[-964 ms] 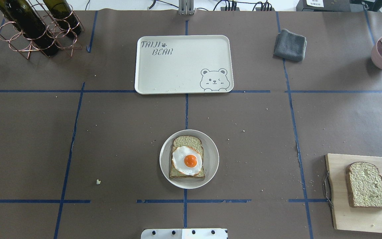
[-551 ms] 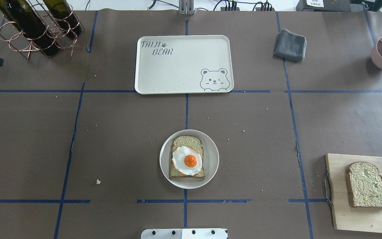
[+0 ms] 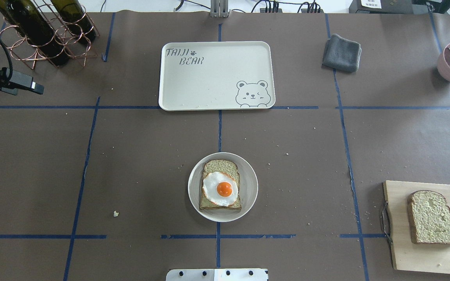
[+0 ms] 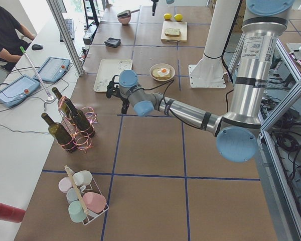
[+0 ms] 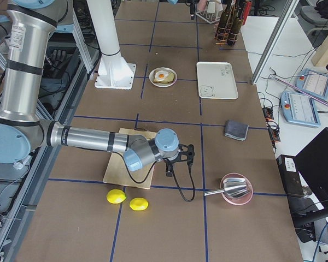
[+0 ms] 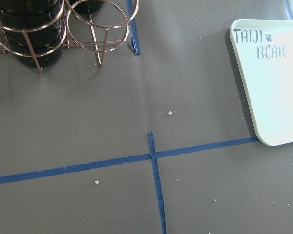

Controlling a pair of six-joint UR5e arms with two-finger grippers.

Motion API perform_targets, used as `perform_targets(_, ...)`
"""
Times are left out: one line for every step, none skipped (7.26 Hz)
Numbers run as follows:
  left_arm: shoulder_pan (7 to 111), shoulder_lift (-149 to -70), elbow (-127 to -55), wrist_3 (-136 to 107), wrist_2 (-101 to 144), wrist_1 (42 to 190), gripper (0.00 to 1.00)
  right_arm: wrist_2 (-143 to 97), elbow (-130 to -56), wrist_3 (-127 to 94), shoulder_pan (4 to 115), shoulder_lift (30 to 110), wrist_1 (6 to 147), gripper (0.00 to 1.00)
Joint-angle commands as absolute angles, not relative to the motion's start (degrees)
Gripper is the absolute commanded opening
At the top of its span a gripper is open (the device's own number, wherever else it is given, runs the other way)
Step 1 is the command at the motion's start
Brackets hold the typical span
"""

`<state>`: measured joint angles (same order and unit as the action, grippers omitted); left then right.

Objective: Make sandwich and place on tray

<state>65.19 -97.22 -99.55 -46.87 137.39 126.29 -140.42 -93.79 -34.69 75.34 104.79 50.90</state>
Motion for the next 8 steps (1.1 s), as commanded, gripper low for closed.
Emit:
perform_targets(64.7,-97.2,-99.7,-47.8,137.5,126.4,1.0,-138.0,-95.3,-50.0,67.5,110.8,36.0,1.0)
perform_targets(64.7,-97.2,-99.7,-48.1,137.5,126.4,1.0,-131.8,-99.2,-55.0,60.5,113.4,34.4,1.0)
perform_targets(64.7,-97.2,-99.7,-48.1,137.5,126.5,1.0,-126.9,-103.0,-58.7,54.0,116.3,34.4,1.0)
perform_targets(64.7,-97.1,-99.6,-48.0,137.5,126.5,1.0,-126.5,-106.6,-59.7,51.4,119.2,34.4,1.0)
perform_targets(64.6,-96.8,-99.6,-47.9,137.5,126.9,1.0,-126.2,-107.4,-59.7,49.1,120.6,34.5,1.0)
perform_targets(64.7,-96.6,-99.4,-48.0,137.5,127.4,1.0,-123.0,-107.3,-59.7,46.1,121.5,34.5,1.0)
perform_targets(64.7,-96.6,-99.2,-48.0,137.5,127.4,1.0,-121.7,-106.6,-59.7,44.6,121.5,34.5,0.99)
perform_targets(64.6,-96.6,-99.0,-47.9,137.5,127.5,1.0,-121.6,-106.6,-59.8,43.9,121.4,34.5,0.86)
